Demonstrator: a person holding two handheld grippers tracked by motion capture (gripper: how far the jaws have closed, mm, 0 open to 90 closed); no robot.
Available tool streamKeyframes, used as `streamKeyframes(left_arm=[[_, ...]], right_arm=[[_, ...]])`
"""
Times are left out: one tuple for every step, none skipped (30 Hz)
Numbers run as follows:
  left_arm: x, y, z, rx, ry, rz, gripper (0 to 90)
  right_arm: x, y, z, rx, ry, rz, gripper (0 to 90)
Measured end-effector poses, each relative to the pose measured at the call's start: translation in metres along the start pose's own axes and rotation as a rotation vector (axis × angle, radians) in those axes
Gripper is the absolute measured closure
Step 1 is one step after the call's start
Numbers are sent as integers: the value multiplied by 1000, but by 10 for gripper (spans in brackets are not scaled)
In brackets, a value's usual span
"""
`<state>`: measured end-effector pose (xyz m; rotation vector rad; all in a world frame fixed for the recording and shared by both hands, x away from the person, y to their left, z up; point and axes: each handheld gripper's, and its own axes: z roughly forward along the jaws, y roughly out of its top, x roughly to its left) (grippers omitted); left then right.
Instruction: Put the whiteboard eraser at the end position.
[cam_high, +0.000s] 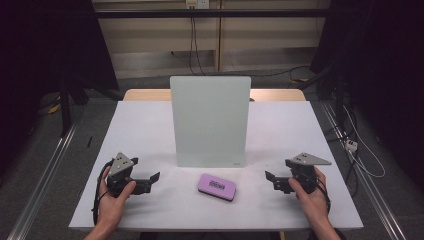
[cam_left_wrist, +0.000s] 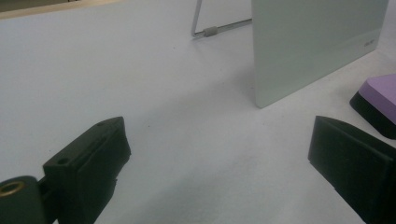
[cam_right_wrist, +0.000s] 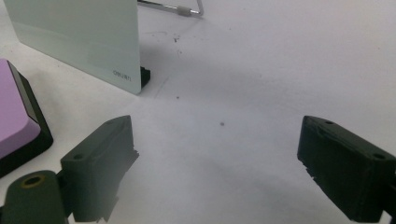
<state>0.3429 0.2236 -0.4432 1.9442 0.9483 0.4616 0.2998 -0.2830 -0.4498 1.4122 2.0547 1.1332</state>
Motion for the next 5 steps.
streamKeyframes(left_arm=[[0,0,0,-1,0,-1,49],[0,0,0,0,-2,-2,49],[0,0,1,0,-5,-1,49],[0,0,2,3,-6,2,49],[0,0,2,1,-6,0,49]], right_arm=[[0,-1,-1,-1,5,-2,105],[0,-1,-1,-7,2,-2,106],[1,0,-1,-14,3,-2,106],[1,0,-1,-17,4,-4,105],[2,0,0,-15,4,-4,105]])
